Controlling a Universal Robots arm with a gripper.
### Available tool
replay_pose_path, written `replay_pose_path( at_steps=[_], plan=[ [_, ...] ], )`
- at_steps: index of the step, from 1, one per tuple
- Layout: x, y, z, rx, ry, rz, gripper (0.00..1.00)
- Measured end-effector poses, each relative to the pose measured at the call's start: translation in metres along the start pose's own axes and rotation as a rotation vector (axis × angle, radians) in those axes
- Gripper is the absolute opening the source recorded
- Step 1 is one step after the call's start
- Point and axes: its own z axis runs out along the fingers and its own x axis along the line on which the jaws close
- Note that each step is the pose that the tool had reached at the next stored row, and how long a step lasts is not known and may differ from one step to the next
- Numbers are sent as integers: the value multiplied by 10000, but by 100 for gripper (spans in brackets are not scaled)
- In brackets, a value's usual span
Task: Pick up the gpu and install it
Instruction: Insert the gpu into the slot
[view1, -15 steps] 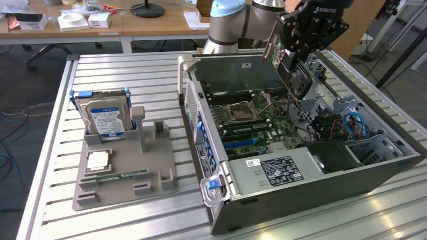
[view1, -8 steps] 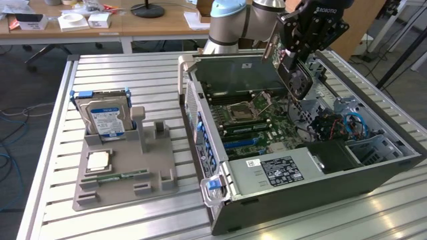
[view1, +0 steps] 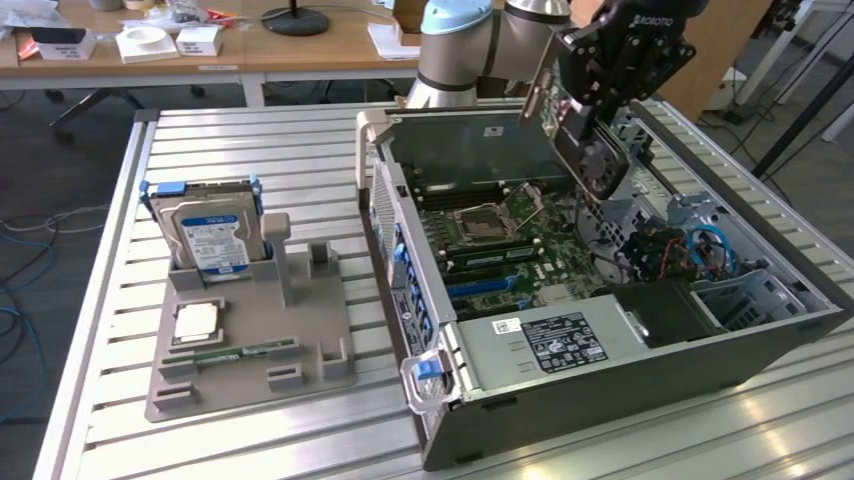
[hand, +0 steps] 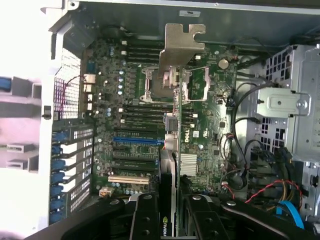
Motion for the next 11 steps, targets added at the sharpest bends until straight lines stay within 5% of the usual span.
replay_pose_path(
  at_steps=[11],
  plan=[
    [0, 0, 4, 64, 87, -1991, 26]
  ],
)
